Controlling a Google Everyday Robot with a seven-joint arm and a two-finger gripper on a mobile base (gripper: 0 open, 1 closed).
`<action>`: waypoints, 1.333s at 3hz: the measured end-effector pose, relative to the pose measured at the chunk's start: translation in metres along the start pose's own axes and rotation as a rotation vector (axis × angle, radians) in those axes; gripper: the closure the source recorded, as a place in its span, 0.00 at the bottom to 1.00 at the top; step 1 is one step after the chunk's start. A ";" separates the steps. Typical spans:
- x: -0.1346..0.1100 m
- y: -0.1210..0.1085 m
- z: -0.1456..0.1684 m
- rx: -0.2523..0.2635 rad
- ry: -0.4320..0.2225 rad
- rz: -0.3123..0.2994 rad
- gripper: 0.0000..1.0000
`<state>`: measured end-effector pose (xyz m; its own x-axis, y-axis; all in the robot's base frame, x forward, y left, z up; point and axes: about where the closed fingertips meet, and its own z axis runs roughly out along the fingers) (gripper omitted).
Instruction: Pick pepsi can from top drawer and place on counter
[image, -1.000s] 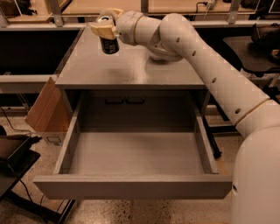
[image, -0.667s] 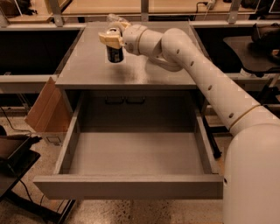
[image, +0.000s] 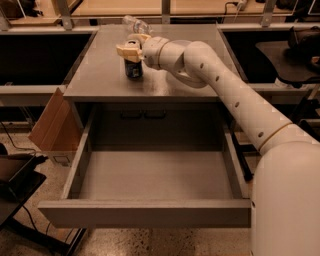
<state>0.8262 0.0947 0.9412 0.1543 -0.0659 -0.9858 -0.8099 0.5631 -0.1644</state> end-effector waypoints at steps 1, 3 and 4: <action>0.000 0.002 0.002 -0.004 -0.001 0.001 0.58; 0.000 0.007 0.007 -0.012 -0.002 0.003 0.12; 0.000 0.009 0.009 -0.015 -0.003 0.003 0.00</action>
Offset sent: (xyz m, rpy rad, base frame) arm -0.0005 0.0029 -0.0004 0.0005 0.0009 0.0038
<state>0.8240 0.1066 0.9403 0.1530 -0.0618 -0.9863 -0.8190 0.5505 -0.1616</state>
